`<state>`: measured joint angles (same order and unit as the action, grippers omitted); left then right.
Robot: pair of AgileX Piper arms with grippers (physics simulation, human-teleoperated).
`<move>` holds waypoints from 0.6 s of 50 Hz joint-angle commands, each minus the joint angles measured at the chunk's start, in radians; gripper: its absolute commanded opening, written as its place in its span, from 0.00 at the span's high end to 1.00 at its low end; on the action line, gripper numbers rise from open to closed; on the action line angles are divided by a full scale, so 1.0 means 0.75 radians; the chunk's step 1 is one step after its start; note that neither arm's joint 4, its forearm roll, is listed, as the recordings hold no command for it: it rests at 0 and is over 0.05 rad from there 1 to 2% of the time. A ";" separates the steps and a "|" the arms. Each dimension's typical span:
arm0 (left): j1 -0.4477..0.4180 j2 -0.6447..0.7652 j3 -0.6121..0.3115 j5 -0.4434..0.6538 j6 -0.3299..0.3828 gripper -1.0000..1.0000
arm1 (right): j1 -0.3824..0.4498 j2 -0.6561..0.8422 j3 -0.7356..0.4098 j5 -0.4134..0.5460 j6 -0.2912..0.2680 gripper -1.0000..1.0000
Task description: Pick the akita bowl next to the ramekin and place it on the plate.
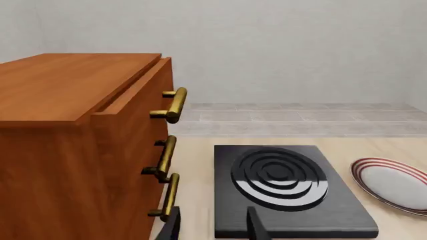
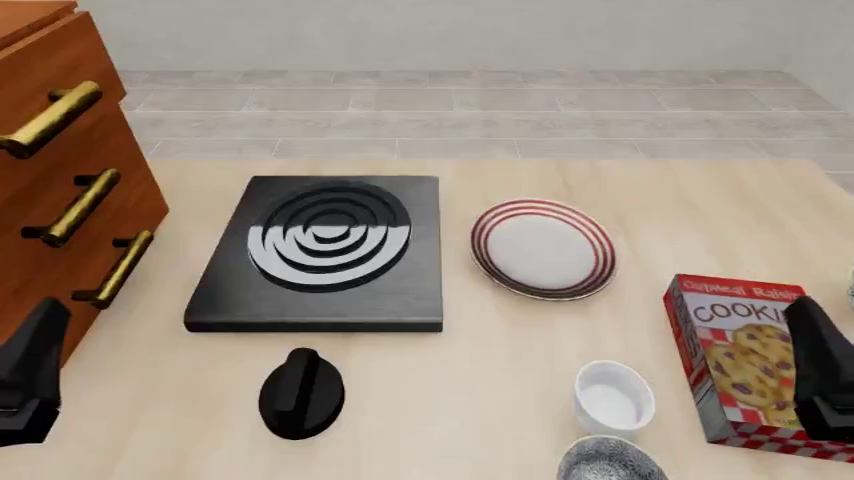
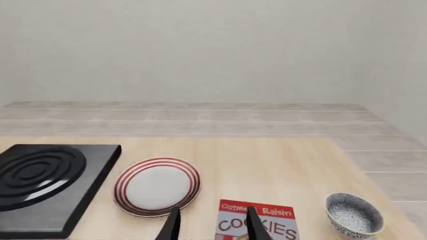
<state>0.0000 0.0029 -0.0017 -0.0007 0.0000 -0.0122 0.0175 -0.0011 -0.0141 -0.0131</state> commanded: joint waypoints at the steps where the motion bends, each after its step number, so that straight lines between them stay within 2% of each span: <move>1: 0.000 0.006 -0.003 -0.002 0.000 0.00 | 0.029 -0.003 -0.001 0.013 0.010 0.00; 30: 0.000 0.006 -0.003 -0.002 0.000 0.00 | 0.068 -0.016 -0.019 0.030 -0.032 0.00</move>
<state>0.0000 0.0073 -0.0042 -0.0018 0.0000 0.0279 0.0046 -0.0086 0.0042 -0.0284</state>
